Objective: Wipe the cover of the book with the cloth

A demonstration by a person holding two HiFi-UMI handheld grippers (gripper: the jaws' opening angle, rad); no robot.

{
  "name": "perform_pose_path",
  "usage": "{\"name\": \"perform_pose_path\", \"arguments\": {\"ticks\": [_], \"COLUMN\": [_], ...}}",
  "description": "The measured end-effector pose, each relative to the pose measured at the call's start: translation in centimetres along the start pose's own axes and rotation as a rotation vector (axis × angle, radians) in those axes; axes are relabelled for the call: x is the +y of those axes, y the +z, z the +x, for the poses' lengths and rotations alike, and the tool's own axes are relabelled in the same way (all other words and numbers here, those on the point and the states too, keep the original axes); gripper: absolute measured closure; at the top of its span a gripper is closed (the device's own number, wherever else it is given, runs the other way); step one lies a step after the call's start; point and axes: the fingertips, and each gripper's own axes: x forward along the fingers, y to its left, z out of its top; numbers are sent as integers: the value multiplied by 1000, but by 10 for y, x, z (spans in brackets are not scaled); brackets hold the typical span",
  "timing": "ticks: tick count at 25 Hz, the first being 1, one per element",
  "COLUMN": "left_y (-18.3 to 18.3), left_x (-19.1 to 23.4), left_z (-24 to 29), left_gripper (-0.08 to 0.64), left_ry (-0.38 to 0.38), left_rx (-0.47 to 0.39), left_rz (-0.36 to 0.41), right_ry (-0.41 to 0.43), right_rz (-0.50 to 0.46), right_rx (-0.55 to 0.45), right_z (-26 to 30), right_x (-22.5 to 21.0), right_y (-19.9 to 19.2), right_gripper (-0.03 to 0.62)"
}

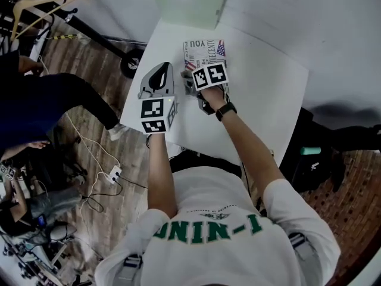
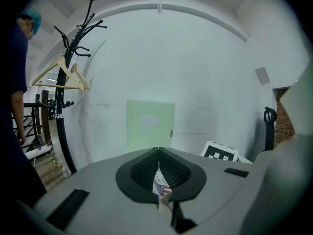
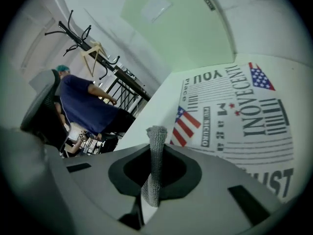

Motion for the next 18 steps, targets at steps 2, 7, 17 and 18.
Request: {"name": "perform_pose_path", "arguments": {"ticks": [2,7,17,18], "left_y": [0,0,1,1], "left_x": [2,3,-23,-24], "left_z": [-2,-1,18,19], "left_gripper": [546,545,545,545], "left_ry": [6,0,-73,-76], "left_rx": [3,0,-7,-7], "left_rz": [1,0,3,3], "right_ry": [-7,-51,-190,-190], "right_rz": [-18,-19,134,137], "right_rx": [23,19,-99,-102], "right_z": [12,4,-92,-95], "right_x": [7,-9,-115,-118], "right_y": [-4,-5,-10,-10], "right_gripper": [558,559,560,560]}}
